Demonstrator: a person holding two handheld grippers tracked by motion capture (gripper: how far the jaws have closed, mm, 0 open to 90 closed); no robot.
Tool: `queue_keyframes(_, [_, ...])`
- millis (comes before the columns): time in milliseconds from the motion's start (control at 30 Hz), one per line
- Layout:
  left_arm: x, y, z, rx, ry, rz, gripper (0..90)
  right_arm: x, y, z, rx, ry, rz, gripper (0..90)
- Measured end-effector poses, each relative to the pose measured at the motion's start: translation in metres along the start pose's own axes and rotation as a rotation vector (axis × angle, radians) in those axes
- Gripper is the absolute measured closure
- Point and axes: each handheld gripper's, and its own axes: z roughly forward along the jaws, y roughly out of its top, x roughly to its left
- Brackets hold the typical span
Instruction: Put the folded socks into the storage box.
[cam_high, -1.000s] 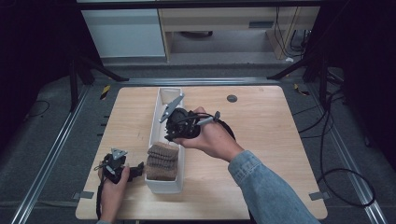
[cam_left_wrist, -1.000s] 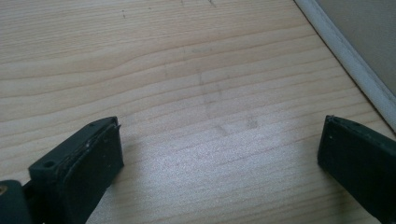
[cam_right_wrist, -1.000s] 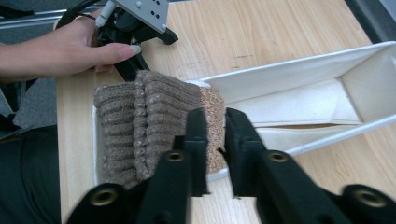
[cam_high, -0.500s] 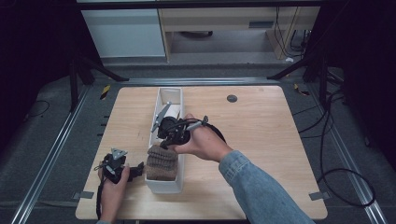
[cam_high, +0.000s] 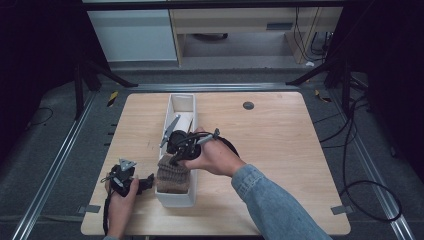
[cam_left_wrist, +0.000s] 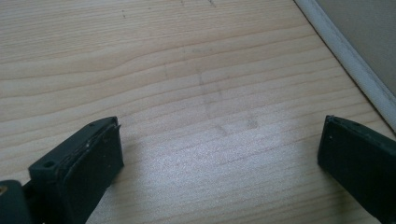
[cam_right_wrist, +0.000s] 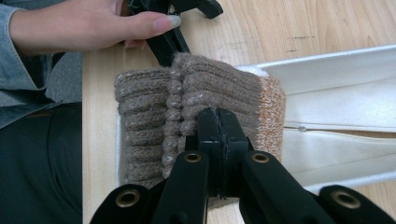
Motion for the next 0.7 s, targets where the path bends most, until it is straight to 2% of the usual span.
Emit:
queue_keyframes(267, [0.0,0.0,0.0,0.0,0.0,-0.001,0.0,0.005,-0.004,0.009,0.02,0.018,-0.005,90.0])
queue_keyframes(600, [0.0,0.0,0.0,0.001,0.0,0.002,0.0,0.006,-0.01,0.019,0.016,0.03,0.005,90.0])
queue_keyframes(700, [0.0,0.0,0.0,0.001,0.0,0.001,0.0,0.007,-0.013,0.024,0.035,0.033,0.002,90.0])
